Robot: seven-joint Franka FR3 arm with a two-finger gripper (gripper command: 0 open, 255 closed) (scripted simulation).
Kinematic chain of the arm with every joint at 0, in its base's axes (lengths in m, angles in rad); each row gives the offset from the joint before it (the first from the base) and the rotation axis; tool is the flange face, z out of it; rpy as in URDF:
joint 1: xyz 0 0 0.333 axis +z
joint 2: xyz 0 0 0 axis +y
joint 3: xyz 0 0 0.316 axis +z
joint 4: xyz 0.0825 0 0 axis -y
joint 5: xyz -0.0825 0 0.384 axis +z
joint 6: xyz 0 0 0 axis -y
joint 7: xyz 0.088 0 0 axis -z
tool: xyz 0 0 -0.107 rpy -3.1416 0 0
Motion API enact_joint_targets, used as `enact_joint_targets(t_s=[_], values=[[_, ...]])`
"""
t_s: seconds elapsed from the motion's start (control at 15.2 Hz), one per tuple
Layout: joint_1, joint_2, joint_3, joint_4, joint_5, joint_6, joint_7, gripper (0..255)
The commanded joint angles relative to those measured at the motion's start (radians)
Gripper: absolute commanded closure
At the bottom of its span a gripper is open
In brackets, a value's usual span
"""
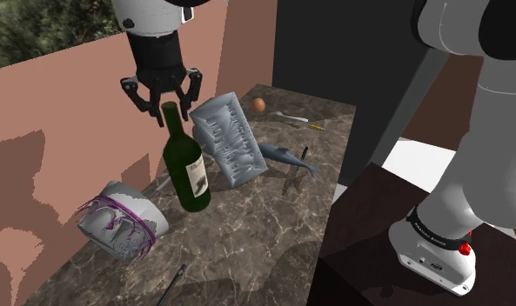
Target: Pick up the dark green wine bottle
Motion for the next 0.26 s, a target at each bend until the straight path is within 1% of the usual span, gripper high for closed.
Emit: enact_joint_targets(t_s=[0.0,0.07,0.2], values=[[0.006,0.006,0.0,0.037,-0.003,-0.031,0.0,255],[0.01,0.01,0.0,0.057,-0.005,-0.047,0.0,255],[0.01,0.011,0.0,0.06,-0.005,-0.049,0.0,255]])
